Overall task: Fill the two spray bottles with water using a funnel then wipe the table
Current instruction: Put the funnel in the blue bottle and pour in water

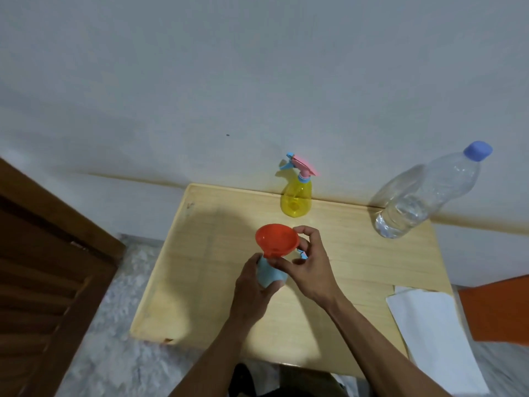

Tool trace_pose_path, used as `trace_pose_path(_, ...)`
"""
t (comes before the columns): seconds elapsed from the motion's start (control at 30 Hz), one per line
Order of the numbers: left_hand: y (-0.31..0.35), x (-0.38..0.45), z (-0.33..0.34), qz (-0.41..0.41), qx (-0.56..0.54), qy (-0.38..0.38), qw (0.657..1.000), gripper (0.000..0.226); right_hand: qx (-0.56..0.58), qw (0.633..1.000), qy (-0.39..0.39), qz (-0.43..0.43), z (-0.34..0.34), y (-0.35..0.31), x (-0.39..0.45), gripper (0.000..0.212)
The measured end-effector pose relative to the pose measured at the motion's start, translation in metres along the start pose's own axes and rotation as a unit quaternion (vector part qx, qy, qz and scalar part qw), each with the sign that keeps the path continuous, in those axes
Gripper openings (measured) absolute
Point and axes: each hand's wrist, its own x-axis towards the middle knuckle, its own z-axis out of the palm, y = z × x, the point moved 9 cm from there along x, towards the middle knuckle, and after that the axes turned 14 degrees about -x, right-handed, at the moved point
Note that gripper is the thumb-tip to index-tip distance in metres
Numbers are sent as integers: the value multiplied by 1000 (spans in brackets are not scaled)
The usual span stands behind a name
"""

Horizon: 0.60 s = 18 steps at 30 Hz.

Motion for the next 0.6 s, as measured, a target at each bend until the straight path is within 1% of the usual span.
trace_pose_path(0.2, 4, 0, -1, -3, 0, 0, 1000, 69, -34, 999, -5, -12, 7, 4, -11, 86)
trace_pose_path(0.27, 7, 0, -1, 13, 6, -3, 1000, 68, -40, 999, 1, -12, 5, 5, -15, 87)
trace_pose_path(0.37, 8, 0, -1, 24, 9, -7, 1000, 69, -61, 998, 8, -20, 3, 2, -20, 83)
trace_pose_path(0.53, 5, 1, -2, 27, 29, -18, 999, 67, -86, 996, 9, -36, 4, 1, -25, 78)
trace_pose_path(0.6, 8, 1, -4, 33, 33, -23, 999, 73, -93, 995, 15, -34, 1, 4, -27, 78)
